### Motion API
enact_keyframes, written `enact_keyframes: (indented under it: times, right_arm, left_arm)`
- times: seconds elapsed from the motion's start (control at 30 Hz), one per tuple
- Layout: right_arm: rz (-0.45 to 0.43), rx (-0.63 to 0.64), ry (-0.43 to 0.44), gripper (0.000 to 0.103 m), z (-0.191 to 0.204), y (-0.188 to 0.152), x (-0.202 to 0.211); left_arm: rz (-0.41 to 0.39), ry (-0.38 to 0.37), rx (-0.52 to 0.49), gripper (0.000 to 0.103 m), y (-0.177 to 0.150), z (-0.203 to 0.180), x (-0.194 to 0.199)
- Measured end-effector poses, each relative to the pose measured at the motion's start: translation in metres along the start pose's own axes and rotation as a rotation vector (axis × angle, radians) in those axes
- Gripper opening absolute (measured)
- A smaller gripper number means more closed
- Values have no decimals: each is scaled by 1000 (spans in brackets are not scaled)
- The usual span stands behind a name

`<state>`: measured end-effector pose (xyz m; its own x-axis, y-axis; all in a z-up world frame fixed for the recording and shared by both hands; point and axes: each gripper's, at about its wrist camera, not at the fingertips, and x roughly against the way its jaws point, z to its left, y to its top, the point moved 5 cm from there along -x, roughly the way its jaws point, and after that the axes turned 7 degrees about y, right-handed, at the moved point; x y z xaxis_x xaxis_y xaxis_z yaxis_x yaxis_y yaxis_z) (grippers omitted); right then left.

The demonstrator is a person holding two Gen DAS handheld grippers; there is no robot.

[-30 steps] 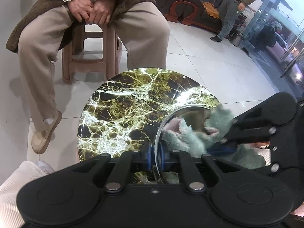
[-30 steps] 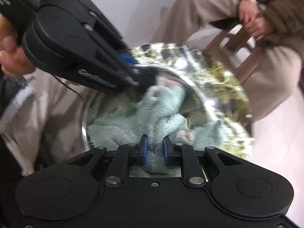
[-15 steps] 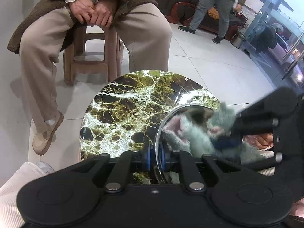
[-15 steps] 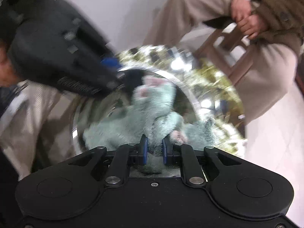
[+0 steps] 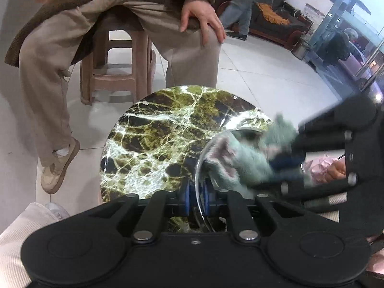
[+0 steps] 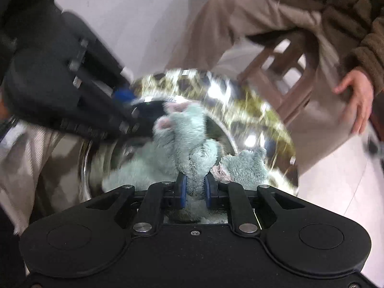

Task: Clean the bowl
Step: 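Hold the bowl rim with the left gripper while the right gripper rubs the towel around the wall, then hold the bowl rim with the left gripper while the right gripper sweeps the towel across the bottom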

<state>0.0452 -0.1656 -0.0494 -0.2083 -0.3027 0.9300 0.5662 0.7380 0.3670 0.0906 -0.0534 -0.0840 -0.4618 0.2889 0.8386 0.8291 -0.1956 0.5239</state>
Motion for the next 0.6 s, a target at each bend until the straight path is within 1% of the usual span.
enact_keyframes:
  times: [0.03, 0.1, 0.2, 0.27, 0.33, 0.37, 0.47, 0.53, 0.6]
  right_arm:
    - [14, -5, 22, 17, 4, -4, -2]
    - [10, -18, 75, 17, 11, -3, -4]
    - [-25, -11, 113, 17, 16, 9, -9]
    - [-52, -6, 94, 17, 14, 18, -10]
    - [-60, -6, 45, 17, 7, 20, -9]
    - [-60, 0, -16, 15, -2, 18, -8]
    - [-59, -39, -7, 15, -12, 12, -2]
    - [-20, -27, 1, 15, -9, 5, -2]
    - [16, -7, 36, 20, 4, -2, -6]
  left_arm:
    - [0, 0, -1, 10, 0, 0, 0]
    - [1, -1, -3, 10, 0, -1, -1]
    - [4, 2, -8, 10, 0, -1, -1]
    - [7, 7, -10, 10, -1, 0, -1]
    - [10, 10, -8, 10, -2, 1, -1]
    - [11, 7, -5, 11, -3, 2, -1]
    - [7, -1, 3, 11, -2, 2, -2]
    - [2, -4, 6, 11, -1, 1, -1]
    - [2, -6, 5, 11, 1, 0, -2]
